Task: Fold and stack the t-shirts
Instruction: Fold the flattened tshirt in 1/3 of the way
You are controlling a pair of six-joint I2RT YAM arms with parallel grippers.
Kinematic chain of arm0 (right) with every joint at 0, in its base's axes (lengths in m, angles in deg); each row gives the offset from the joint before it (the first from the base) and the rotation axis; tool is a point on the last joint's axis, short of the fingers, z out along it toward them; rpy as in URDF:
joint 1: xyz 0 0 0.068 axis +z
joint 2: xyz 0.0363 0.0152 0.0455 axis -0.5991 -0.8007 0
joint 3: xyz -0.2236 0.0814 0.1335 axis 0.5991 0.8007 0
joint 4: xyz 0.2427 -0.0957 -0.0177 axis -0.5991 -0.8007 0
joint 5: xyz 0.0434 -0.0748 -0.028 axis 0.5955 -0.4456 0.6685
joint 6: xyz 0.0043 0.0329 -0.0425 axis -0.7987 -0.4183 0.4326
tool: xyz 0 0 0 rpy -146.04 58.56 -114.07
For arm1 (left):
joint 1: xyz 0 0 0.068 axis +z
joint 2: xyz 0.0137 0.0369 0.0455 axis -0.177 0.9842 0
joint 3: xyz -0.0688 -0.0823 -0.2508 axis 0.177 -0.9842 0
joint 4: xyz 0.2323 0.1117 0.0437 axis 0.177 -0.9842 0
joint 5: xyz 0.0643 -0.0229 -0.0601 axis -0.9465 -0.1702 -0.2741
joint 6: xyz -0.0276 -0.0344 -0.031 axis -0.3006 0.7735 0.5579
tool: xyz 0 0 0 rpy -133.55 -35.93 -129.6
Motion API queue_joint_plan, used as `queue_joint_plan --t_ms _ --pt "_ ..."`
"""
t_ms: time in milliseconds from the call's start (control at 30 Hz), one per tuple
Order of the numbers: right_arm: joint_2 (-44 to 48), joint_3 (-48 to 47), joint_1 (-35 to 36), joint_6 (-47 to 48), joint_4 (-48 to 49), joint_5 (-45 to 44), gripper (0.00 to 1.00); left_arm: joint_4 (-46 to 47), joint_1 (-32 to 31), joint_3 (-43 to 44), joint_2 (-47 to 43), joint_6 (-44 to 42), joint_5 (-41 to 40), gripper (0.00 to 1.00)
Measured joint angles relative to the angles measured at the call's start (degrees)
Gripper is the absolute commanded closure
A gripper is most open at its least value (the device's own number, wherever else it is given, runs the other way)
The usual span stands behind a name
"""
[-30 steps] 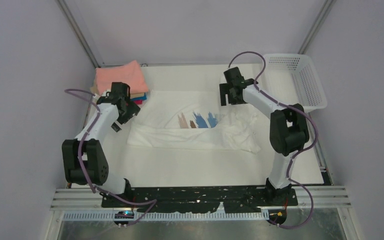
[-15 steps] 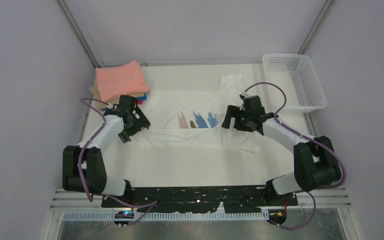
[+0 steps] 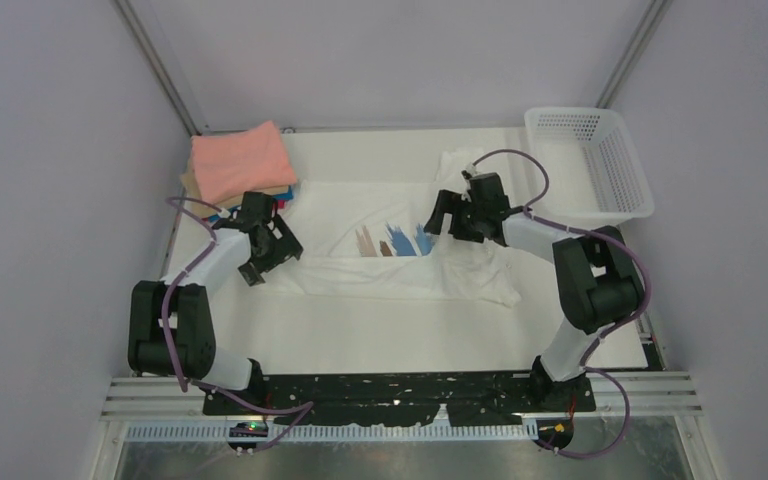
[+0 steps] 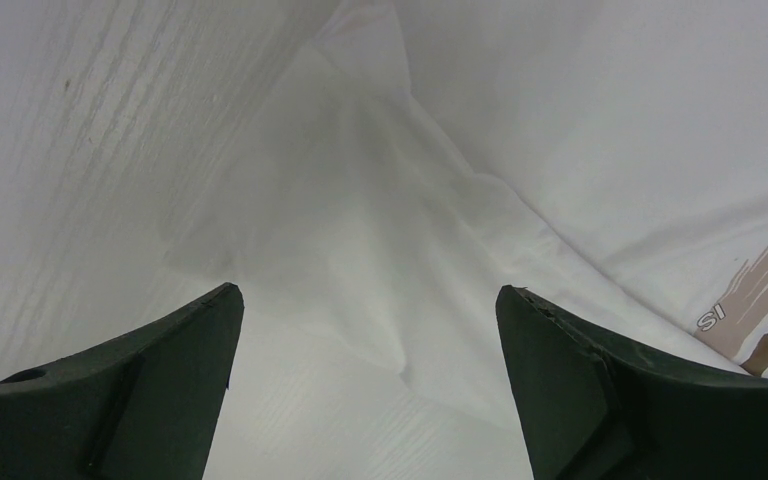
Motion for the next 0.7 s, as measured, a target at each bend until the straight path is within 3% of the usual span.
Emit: queue_joint_plan --t_ms 400,533,700 --pt "-10.1 -19.5 3.0 -1.6 2.2 -3.8 0.05 0.0 0.0 0.0 -0.2 -0.1 -0.2 0.00" --pt "-3.4 -12.4 3.8 -0.2 -0.5 -7.4 0.05 -0.2 -0.3 0.0 -2.3 -0.2 -0.2 0.00" --pt "15.0 3.2 5.7 -0.1 -9.2 -14.6 0.05 0.3 -2.3 0.0 -5.0 -0.2 0.2 0.00"
